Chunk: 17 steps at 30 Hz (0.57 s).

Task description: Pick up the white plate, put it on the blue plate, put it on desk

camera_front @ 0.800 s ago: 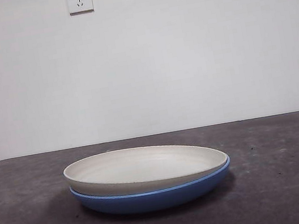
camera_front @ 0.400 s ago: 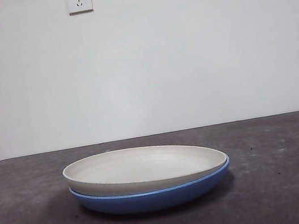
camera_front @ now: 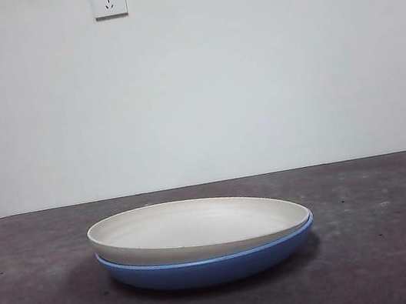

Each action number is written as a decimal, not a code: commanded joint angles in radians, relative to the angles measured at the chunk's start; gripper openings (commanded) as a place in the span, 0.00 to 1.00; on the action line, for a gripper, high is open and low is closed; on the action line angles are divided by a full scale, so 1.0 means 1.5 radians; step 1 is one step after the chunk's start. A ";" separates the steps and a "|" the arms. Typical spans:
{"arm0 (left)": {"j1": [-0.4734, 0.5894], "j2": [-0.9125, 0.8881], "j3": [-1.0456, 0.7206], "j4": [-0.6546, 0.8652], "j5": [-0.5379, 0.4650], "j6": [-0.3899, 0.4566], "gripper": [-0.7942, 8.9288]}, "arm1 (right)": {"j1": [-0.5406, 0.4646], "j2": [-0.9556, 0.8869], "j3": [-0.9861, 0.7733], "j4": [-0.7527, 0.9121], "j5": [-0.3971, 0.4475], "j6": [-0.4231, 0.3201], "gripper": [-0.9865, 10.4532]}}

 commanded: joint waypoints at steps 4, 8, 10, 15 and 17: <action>0.001 -0.001 -0.014 -0.003 -0.001 0.001 0.11 | 0.005 0.002 0.006 0.008 0.001 0.006 0.10; 0.001 -0.001 -0.014 -0.003 -0.001 0.001 0.11 | -0.048 -0.009 0.000 0.012 0.009 -0.080 0.10; 0.001 -0.001 -0.014 -0.003 -0.001 0.001 0.11 | -0.081 -0.022 -0.020 0.057 0.021 -0.108 0.10; 0.001 -0.001 -0.014 -0.003 -0.001 0.001 0.11 | -0.166 -0.099 -0.184 0.352 0.062 -0.168 0.10; 0.001 -0.001 -0.014 -0.003 -0.001 0.001 0.11 | -0.198 -0.131 -0.274 0.475 0.071 -0.185 0.10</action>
